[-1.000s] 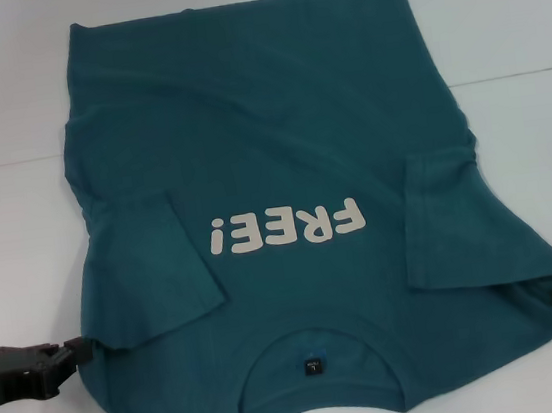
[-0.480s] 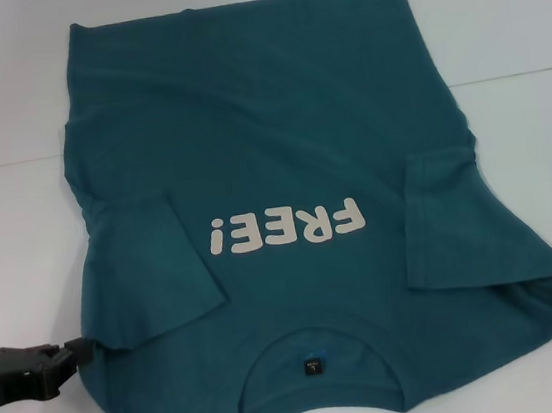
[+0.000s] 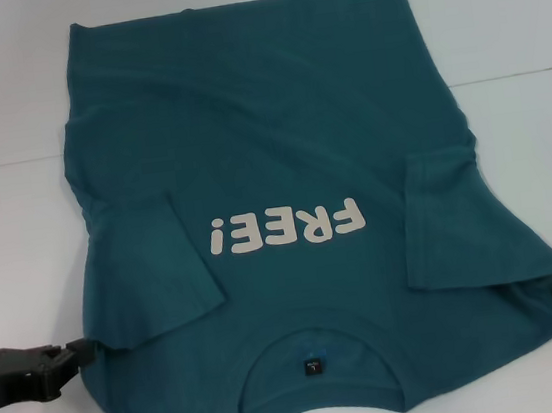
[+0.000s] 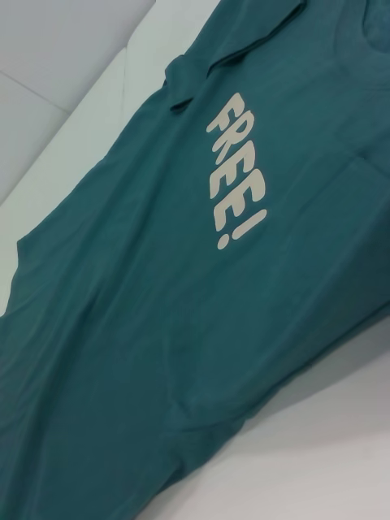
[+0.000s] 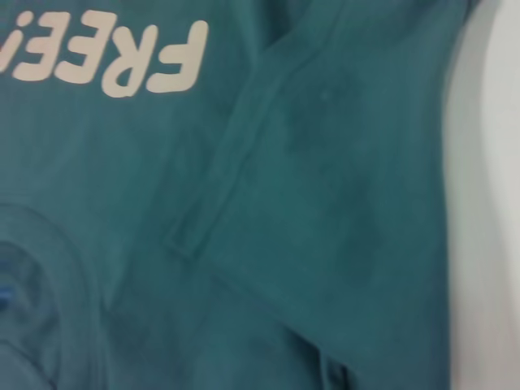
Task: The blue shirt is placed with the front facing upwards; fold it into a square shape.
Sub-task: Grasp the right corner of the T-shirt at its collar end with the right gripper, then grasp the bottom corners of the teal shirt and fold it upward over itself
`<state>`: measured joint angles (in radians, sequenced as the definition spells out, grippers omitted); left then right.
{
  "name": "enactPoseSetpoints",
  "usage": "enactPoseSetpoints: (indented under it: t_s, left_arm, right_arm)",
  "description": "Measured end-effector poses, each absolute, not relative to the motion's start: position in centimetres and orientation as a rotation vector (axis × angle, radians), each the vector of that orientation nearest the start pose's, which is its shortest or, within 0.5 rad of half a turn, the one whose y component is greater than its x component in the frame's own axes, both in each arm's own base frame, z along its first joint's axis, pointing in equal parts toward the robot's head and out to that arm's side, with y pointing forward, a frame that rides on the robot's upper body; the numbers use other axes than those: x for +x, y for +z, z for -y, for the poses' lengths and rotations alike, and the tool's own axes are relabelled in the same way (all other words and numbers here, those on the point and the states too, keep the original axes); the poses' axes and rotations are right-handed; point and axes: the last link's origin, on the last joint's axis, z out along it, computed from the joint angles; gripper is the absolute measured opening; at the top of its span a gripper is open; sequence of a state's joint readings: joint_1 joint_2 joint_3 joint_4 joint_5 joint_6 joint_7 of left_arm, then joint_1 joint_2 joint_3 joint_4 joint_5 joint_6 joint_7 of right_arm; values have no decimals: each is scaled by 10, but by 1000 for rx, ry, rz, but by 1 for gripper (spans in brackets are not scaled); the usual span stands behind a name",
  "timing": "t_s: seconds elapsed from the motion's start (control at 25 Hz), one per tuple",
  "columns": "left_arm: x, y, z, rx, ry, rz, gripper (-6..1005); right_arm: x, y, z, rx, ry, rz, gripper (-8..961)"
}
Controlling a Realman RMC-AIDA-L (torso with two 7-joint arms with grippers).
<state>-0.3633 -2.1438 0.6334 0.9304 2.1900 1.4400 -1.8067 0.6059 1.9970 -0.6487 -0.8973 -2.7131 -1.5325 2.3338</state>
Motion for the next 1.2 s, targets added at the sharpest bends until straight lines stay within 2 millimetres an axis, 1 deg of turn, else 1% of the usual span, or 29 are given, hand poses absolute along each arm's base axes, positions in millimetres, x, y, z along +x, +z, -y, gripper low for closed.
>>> enactPoseSetpoints:
  t_s: [0.2,0.44,0.56,0.76,1.0,1.2]
  left_arm:
    - [-318,29,-300,-2417,-468,1195,2]
    - [-325,40,-285,-2393,-536,1238,2]
    - [-328,42,-279,-2388,-544,1257,2]
    - [-333,47,-265,-2386,-562,1286,2]
    - [-337,55,-248,-2378,-610,1322,3]
    - [-340,54,-231,-2377,-639,1362,3]
  right_arm:
    - [323,73,-335,-2290,-123,-1622,11]
    - [327,89,-317,-2303,-52,-1628,9]
    - [331,94,-309,-2310,-19,-1645,9]
    - [340,96,-289,-2338,39,-1677,9]
    - [355,103,-265,-2324,96,-1728,9]
    - [364,104,-249,-2305,132,-1764,9]
